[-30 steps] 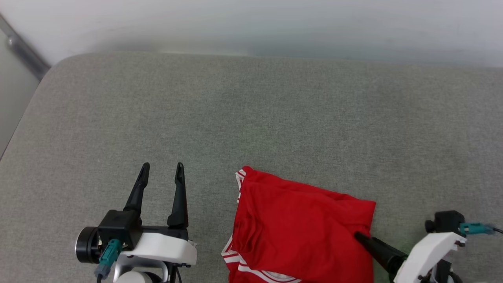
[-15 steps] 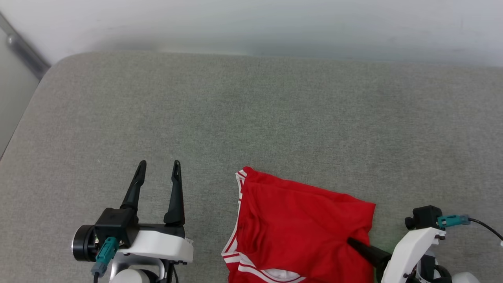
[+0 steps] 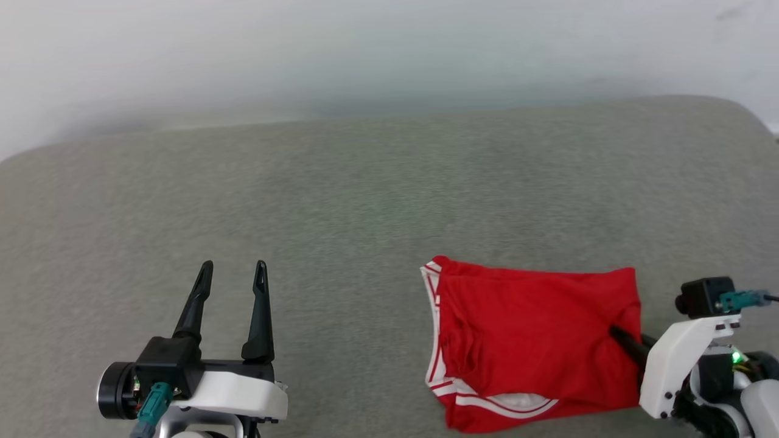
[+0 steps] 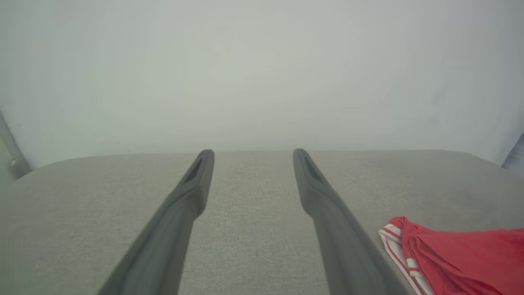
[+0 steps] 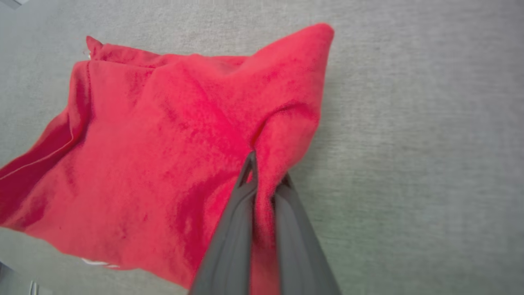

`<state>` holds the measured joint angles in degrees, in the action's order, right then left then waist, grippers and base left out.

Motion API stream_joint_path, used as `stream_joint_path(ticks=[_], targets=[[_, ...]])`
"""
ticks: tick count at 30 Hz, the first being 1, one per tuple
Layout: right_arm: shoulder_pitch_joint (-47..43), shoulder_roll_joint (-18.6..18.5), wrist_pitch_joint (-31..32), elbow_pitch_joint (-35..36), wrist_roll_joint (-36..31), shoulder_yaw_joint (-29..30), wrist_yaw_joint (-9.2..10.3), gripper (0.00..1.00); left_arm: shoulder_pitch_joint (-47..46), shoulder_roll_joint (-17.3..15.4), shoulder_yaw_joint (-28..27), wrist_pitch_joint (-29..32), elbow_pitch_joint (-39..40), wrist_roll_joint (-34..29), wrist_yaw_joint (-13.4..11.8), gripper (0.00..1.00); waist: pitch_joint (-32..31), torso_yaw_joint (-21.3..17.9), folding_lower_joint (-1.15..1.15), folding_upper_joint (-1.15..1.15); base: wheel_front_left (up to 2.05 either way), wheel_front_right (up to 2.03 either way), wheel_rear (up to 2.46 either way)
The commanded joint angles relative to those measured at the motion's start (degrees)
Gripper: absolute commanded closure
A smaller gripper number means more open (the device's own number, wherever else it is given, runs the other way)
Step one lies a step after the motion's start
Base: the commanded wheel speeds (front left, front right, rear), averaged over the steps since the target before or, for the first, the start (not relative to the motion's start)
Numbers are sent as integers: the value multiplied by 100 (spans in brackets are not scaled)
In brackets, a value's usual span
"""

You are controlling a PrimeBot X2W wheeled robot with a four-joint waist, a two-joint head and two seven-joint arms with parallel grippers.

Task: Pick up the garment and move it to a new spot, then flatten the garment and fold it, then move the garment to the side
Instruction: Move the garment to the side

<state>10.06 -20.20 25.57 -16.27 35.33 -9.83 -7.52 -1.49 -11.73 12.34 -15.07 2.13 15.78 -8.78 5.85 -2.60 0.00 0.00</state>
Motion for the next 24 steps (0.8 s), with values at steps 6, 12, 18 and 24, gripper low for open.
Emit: stream_joint_path(ticks=[6, 12, 18, 24], targets=[[350, -146, 138, 100, -297, 7, 5, 100, -12, -78, 21, 10, 109, -38, 33, 0, 49, -1283, 0, 0, 0, 0, 0], [932, -36, 16, -147, -409, -38, 5, 100, -237, -154, 113, 130, 289, -117, 57, 0, 417, -2161, 0, 0, 0, 0, 0], [1768, 50, -528, -733, -418, 115, 5, 100, -737, -343, 276, 421, 529, -339, 175, 0, 1177, -2521, 0, 0, 0, 0, 0], [2646, -147, -1185, -1483, -497, 388, 5, 100, -1303, -549, 344, 709, 911, -579, 266, 0, 2041, -2442, 0, 0, 0, 0, 0]])
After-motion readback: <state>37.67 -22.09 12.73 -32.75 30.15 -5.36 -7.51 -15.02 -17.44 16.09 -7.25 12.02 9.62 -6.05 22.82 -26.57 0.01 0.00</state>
